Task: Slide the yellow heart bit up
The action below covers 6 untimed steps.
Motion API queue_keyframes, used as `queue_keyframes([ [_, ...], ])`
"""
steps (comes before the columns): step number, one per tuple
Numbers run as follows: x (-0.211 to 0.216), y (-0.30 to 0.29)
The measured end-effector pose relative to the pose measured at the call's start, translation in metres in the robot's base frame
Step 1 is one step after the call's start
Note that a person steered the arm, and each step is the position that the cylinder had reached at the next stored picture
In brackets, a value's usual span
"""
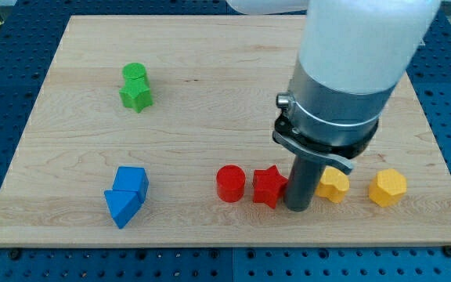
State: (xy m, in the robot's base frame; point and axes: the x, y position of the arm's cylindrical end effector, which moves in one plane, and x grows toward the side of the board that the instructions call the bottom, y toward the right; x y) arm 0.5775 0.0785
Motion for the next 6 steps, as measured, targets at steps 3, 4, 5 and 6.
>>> queue_keyframes([
  [3, -0.002, -0.017],
  [4, -0.002, 0.002],
  [5, -0.002, 0.031],
  [6, -0.002, 0.061],
])
